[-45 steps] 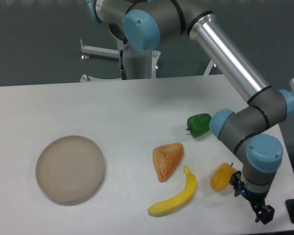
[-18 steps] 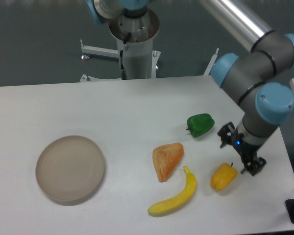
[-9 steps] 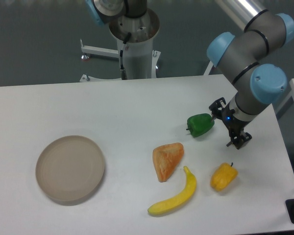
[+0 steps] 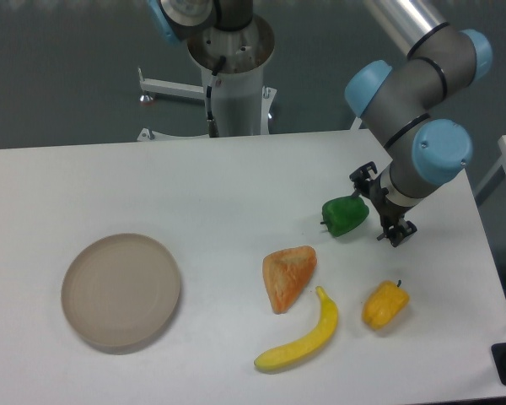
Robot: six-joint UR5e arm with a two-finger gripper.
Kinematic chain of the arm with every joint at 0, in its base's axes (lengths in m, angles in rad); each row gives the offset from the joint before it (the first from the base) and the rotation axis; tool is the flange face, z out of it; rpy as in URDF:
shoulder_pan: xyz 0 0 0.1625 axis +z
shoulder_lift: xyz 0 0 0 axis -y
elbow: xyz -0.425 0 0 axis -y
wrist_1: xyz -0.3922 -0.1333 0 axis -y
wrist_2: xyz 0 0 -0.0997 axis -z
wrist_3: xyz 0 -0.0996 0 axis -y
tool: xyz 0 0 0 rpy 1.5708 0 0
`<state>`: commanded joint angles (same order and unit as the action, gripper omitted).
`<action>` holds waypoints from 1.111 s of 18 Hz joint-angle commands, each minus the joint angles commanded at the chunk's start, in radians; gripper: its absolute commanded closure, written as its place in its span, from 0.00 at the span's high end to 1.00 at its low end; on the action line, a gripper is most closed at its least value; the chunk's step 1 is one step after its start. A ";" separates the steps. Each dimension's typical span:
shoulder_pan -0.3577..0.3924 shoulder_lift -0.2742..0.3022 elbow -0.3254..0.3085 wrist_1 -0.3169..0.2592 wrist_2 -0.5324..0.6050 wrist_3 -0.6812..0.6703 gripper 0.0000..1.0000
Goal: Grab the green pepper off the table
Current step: 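Lower the open gripper over the small green bell pepper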
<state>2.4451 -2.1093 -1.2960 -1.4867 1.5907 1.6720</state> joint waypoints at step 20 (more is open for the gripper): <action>-0.005 0.051 -0.178 0.144 0.057 -0.003 1.00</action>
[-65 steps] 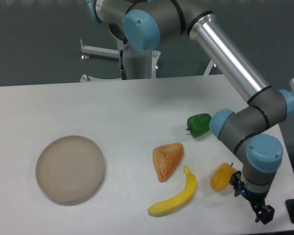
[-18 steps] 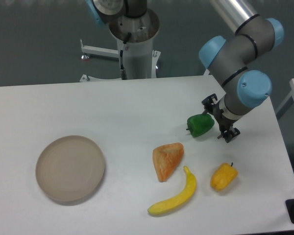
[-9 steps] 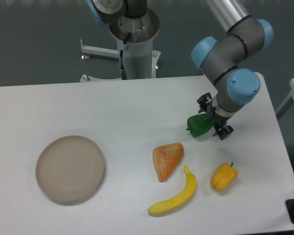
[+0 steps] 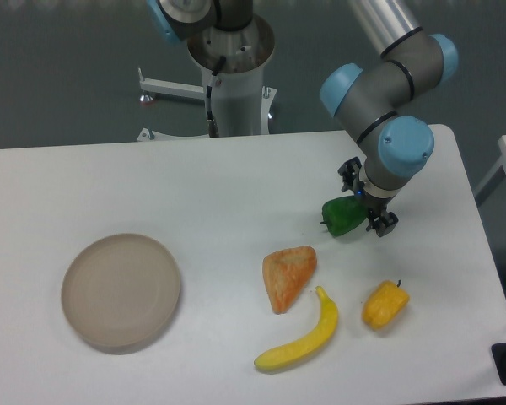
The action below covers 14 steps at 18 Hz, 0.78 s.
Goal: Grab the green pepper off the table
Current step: 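Lower the open gripper over the small green bell pepper, then close the gripper on the green bell pepper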
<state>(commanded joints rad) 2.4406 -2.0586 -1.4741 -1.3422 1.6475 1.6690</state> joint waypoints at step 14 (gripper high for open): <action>-0.003 0.002 -0.063 0.068 -0.014 -0.005 1.00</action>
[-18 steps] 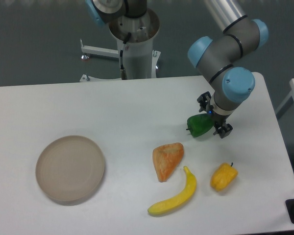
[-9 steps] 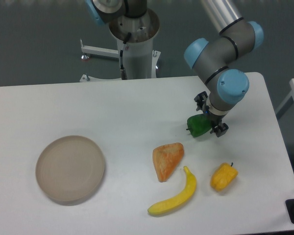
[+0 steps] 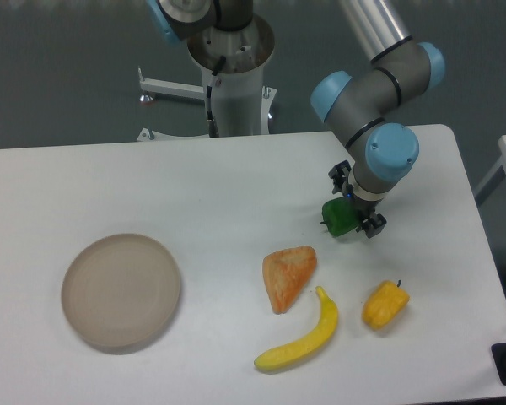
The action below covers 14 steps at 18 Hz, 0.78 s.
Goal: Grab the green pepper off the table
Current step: 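Close the gripper on the green bell pepper, then lift the held green pepper and carry it toward the yellow pepper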
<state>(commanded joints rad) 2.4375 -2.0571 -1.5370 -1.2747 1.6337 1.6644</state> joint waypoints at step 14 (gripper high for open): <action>0.006 0.002 0.046 -0.014 -0.011 -0.002 0.45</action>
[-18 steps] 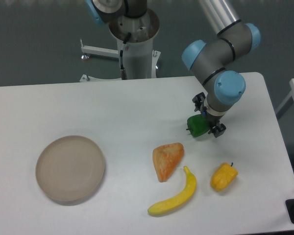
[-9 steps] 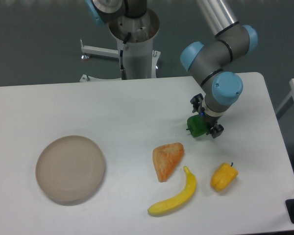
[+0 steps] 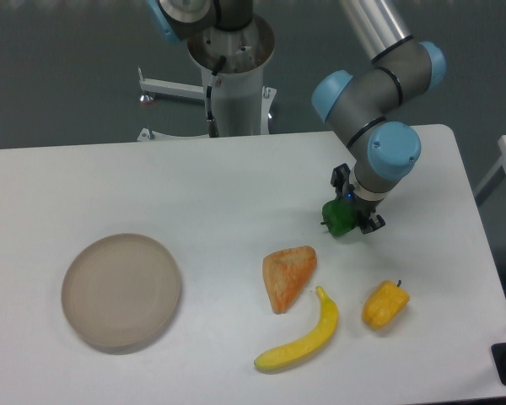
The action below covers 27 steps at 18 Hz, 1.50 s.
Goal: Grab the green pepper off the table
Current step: 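Lift the held green pepper and carry it toward the yellow pepper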
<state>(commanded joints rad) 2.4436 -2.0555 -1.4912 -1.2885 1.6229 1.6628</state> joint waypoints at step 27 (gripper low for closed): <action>-0.020 -0.124 0.385 -0.017 -0.075 0.002 0.43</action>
<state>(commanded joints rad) 2.4237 -2.1798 -1.1060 -1.3054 1.5478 1.6644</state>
